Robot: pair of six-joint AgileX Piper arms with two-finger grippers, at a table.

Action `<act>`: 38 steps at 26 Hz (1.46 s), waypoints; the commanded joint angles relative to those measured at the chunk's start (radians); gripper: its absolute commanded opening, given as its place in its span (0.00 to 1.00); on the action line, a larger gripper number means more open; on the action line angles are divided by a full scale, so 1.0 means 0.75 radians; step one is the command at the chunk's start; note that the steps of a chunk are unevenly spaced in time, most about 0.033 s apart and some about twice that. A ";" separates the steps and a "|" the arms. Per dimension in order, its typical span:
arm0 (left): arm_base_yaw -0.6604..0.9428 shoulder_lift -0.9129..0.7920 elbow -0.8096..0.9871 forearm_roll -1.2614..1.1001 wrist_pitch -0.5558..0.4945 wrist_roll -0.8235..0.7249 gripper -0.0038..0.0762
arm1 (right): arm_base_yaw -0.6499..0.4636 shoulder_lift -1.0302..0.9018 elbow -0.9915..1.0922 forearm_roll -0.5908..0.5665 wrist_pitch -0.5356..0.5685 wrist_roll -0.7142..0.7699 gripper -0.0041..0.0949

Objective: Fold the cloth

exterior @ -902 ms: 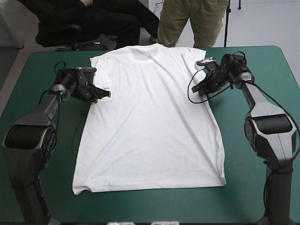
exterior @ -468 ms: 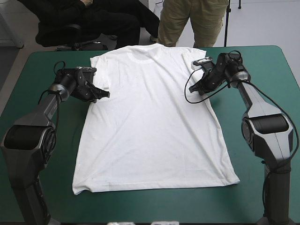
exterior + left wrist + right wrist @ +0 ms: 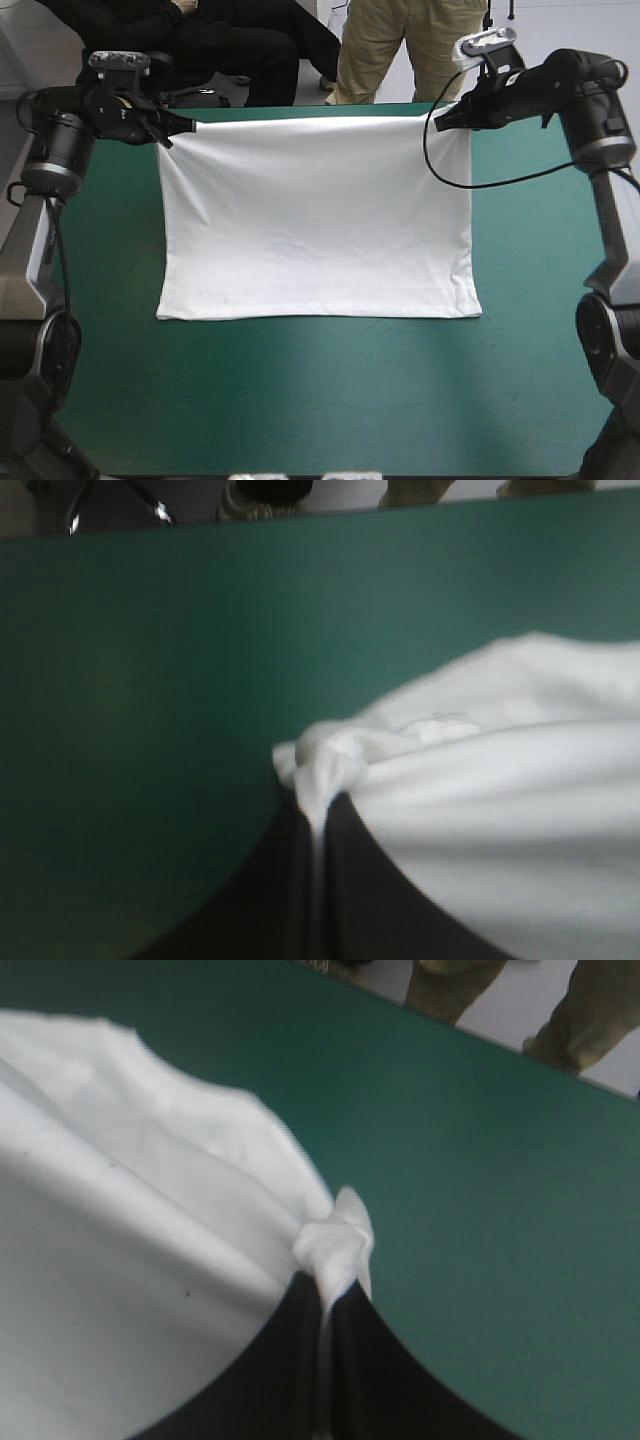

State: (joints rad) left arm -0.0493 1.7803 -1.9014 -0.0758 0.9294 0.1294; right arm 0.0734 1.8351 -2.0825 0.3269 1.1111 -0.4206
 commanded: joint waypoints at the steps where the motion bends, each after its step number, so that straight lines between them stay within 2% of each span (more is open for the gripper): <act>1: 0.000 -0.168 -0.124 -0.026 -0.040 0.005 0.03 | -0.017 -0.227 -0.046 0.014 -0.068 -0.039 0.03; 5: 0.000 -0.285 -0.166 -0.101 -0.078 0.056 0.03 | -0.017 -0.395 -0.046 0.006 -0.071 -0.059 0.03; 12: 0.000 -0.365 -0.166 -0.227 -0.253 0.152 0.03 | -0.017 -0.544 -0.046 -0.136 -0.071 -0.046 0.03; 16: 0.000 -0.335 -0.129 -0.230 -0.440 0.164 0.03 | -0.017 -0.535 -0.034 -0.241 -0.143 -0.017 0.03; 21: 0.000 -0.219 -0.126 -0.230 -0.681 0.185 0.03 | -0.017 -0.434 0.030 -0.286 -0.436 0.000 0.03; 22: -0.002 -0.169 -0.126 -0.252 -0.801 0.185 0.03 | -0.017 -0.379 0.037 -0.286 -0.595 0.000 0.03; 25: -0.020 -0.104 -0.126 -0.255 -1.052 0.207 0.03 | -0.017 -0.285 0.037 -0.252 -0.905 0.000 0.03; 28: -0.052 -0.041 -0.126 -0.230 -1.371 0.340 0.03 | -0.017 -0.204 0.037 -0.217 -1.184 0.000 0.03; 30: -0.084 0.009 -0.126 -0.216 -1.642 0.464 0.03 | -0.017 -0.127 0.037 -0.209 -1.396 0.000 0.03; 31: -0.093 0.035 -0.126 -0.216 -1.716 0.464 0.03 | -0.014 -0.084 0.037 -0.198 -1.467 0.000 0.02; 32: -0.097 0.054 -0.126 -0.219 -1.723 0.457 0.03 | -0.014 -0.055 0.037 -0.182 -1.482 0.000 0.02; 34: -0.098 0.103 -0.110 -0.237 -1.651 0.425 0.03 | -0.012 0.012 0.037 -0.151 -1.385 0.000 0.02; 35: -0.098 0.128 -0.076 -0.241 -1.603 0.404 0.03 | -0.006 0.046 0.037 -0.141 -1.287 0.000 0.02; 38: -0.100 0.144 0.083 -0.246 -1.558 0.319 0.03 | 0.010 0.090 0.102 -0.111 -1.136 -0.080 0.02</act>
State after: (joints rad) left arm -0.1260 1.9397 -1.8813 -0.2452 -0.1881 0.4154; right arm 0.0743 1.9448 -2.0148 0.2223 0.2710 -0.4398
